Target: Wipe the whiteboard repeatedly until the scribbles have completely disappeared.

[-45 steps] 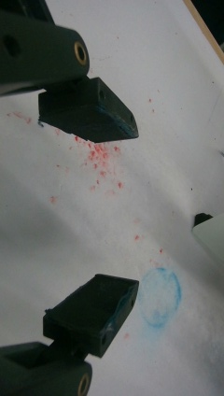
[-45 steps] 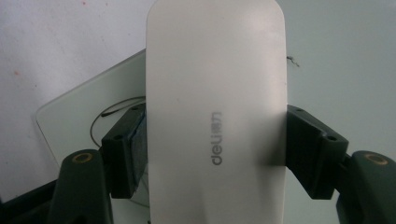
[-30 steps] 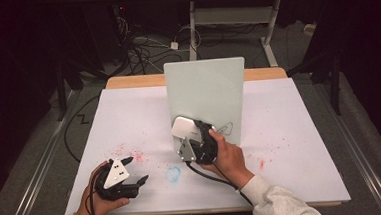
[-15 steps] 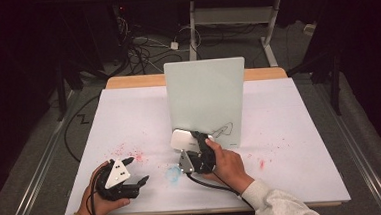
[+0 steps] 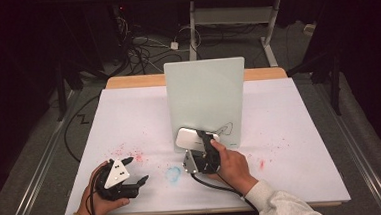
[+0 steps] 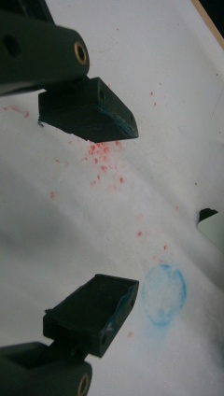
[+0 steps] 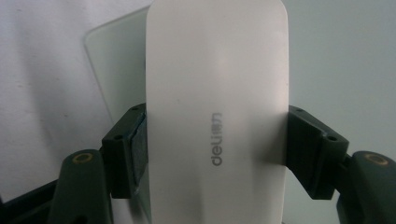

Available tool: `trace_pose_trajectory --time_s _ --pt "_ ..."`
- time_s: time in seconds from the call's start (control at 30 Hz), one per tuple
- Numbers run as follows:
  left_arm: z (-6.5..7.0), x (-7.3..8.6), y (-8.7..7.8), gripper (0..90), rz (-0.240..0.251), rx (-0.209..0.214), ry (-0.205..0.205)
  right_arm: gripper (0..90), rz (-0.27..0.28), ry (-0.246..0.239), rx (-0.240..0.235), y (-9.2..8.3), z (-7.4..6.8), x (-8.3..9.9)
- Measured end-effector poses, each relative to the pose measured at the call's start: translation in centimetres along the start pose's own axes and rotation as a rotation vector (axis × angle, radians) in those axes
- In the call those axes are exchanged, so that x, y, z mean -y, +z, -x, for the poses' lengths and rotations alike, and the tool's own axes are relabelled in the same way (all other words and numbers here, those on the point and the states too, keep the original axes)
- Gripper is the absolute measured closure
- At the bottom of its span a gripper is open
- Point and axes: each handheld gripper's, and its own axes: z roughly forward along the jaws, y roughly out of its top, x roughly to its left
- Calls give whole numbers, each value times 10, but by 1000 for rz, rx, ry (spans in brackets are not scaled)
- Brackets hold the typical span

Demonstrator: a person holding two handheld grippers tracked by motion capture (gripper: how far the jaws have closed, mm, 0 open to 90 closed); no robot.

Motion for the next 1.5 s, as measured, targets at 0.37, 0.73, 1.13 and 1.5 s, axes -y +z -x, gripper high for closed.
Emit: trace_pose_trajectory --time_s 0.37,0.73,1.13,1.5 --pt "0 1 -1 231 -1 -3 2 311 -21 -40 -17 -1 -2 4" --pt "1 -1 2 230 -8 11 -1 310 -1 -114 3 5 -20 -13" --pt "-3 1 -1 230 1 3 -26 310 -43 -166 12 -1 -18 13" --pt "-2 2 -3 230 -5 4 -35 310 -103 -79 37 -16 15 62"
